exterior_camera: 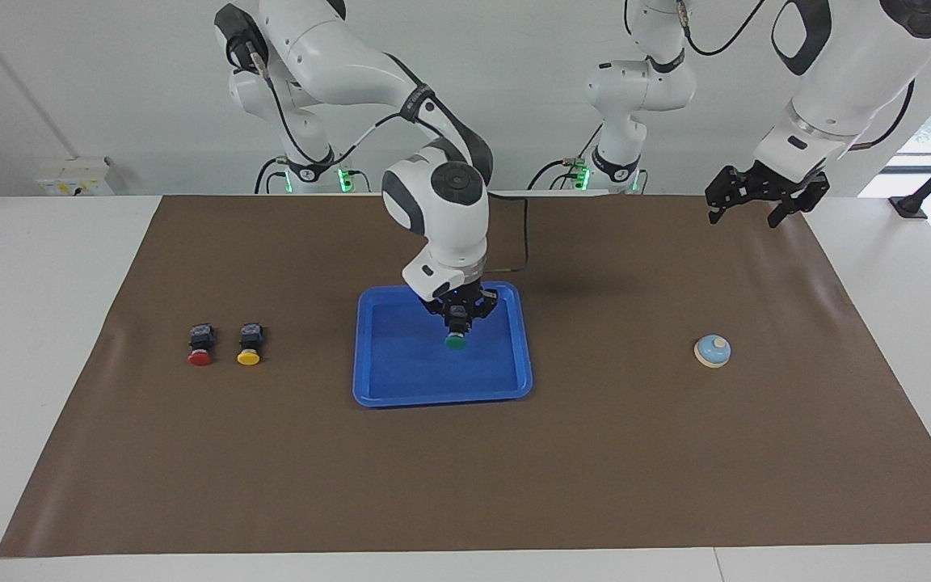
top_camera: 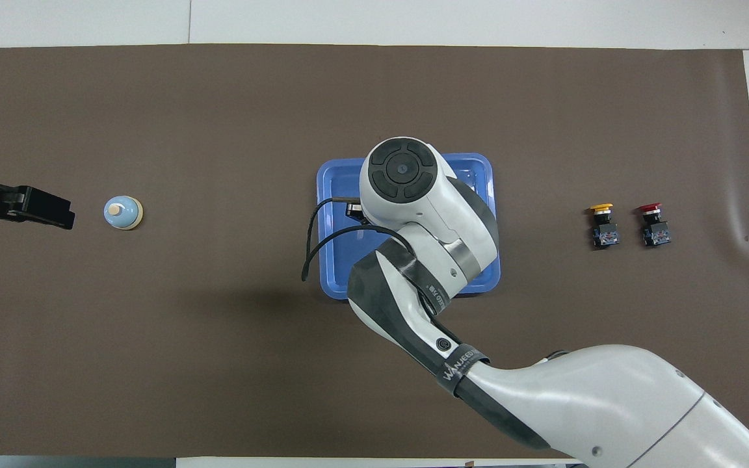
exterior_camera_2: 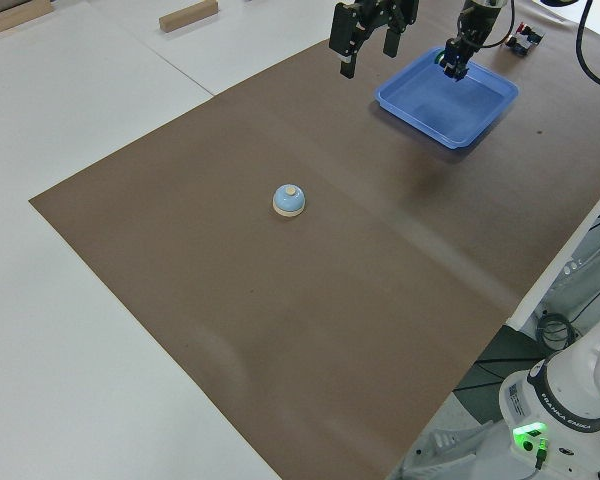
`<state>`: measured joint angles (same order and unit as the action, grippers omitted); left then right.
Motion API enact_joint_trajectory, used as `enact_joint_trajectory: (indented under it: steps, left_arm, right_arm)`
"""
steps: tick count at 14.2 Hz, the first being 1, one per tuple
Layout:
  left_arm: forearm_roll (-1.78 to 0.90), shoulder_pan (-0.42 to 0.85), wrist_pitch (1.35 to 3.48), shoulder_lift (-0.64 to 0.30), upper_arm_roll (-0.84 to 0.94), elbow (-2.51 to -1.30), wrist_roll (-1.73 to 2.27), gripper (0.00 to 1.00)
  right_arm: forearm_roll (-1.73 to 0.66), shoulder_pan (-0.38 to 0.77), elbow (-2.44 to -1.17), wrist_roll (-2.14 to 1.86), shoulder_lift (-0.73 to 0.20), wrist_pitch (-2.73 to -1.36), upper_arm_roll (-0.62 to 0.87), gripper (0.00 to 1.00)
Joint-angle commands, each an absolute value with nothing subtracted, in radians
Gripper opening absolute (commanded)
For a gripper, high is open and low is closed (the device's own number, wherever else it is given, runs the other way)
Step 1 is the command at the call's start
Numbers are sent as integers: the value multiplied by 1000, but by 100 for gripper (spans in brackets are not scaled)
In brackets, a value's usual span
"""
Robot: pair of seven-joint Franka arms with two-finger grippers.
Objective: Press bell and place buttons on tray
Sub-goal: 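Carry the green button into the tray and release it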
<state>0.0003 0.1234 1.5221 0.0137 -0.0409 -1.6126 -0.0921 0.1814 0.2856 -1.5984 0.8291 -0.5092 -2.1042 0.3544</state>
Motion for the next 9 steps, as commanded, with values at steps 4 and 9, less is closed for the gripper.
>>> enact_joint_trajectory:
  steps: [4,9]
  left_arm:
    - [21,123,1511,14,-40,-1611,-95,100]
    - [21,123,1509,14,-40,-1611,-95,100]
  right_arm:
    - [196,278,-1623,842,-543,-2195,390,0]
    - [201,278,-1635,792,-566,-2200,393,0]
